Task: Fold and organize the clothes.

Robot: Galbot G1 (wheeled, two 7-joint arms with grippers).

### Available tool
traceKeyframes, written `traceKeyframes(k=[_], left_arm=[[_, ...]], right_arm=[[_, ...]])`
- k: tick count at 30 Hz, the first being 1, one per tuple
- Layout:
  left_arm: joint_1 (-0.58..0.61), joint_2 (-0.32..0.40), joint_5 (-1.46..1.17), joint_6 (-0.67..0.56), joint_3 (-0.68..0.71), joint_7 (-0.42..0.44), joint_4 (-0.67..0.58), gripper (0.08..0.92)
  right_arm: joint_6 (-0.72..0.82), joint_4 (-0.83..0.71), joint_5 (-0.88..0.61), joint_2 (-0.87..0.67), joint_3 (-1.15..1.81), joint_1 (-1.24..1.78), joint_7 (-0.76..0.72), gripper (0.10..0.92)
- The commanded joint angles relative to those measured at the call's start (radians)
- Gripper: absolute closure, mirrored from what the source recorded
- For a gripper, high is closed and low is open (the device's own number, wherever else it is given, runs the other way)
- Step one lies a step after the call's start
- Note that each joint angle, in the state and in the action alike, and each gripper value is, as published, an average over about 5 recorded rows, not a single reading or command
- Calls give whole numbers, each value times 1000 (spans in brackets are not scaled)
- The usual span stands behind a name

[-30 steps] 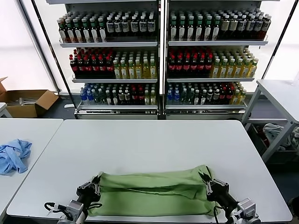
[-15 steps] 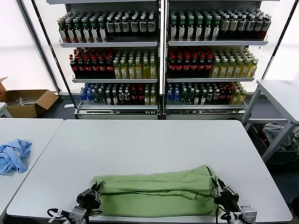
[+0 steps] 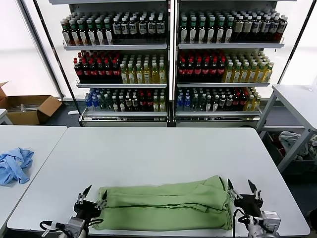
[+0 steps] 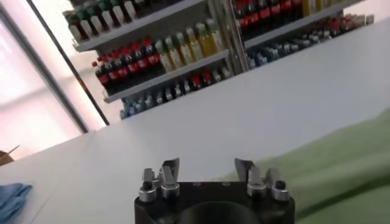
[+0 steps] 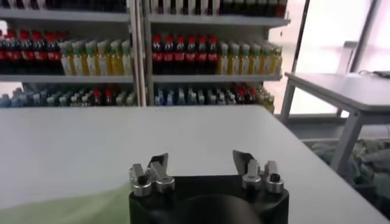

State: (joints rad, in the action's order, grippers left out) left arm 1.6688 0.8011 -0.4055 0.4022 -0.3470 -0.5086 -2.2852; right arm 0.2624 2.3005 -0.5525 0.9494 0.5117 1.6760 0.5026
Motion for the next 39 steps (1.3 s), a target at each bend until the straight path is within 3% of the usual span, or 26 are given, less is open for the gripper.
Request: traceKeyframes(k=[1,6,9,22,39], left_arm=[[114,67,-83,-25,-85,-11,-175,318],[173,130,-90,-107,-38,-1,-96,198],[188,172,-95,-163,-24,5,-50,180],[-14,256,-281,-172,-45,63,120,177],[-3,295,-270,-201,-49,63,194,177]], right_arm=[[-135,40,63,-18,57,46,-186,217],[-311,-23,108,-31,71,137,-285,203],[-366,-55,126,-20,75,161,-298,203],[-420,-94,145,3,102,193,-298,203],[-420,-99,143,3,96,177,-301,203]])
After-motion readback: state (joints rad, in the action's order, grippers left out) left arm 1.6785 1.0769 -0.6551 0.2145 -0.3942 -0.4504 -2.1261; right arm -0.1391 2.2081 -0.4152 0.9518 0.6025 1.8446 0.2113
